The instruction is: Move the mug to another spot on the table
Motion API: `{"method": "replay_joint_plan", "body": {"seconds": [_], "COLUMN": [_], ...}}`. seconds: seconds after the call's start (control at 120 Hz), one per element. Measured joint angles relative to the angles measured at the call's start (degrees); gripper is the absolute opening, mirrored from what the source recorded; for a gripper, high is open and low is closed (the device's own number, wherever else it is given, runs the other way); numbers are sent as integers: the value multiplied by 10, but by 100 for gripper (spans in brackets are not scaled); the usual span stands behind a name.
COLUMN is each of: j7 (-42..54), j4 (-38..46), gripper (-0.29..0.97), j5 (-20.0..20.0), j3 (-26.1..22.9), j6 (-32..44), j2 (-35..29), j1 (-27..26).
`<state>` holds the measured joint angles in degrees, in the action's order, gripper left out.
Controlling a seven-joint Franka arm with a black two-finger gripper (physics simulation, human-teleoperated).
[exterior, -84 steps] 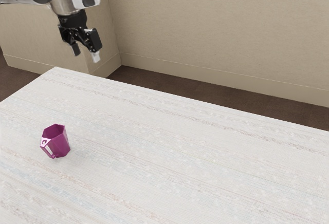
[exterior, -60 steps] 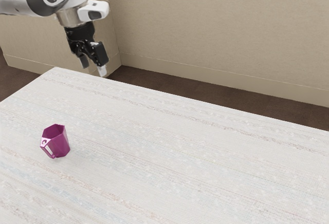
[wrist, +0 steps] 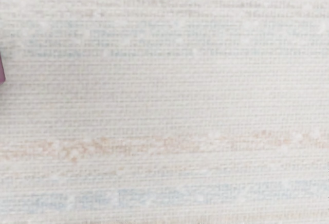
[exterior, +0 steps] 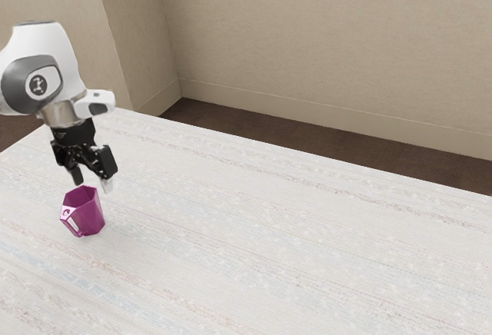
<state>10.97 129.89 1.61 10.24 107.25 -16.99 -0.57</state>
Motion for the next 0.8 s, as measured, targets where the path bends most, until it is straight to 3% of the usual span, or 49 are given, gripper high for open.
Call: {"method": "replay_joint_plan", "body": {"seconds": [0.367,0.567,0.8], "j7": [-148,-198,-218], "j4": [91,137,153], "gripper": [66,66,64], "j5": [11,8,-40], "j3": [-3,-2,-1], "j6": [38,96,199], "j2": [16,42,72], "j1": [24,30,70]}}
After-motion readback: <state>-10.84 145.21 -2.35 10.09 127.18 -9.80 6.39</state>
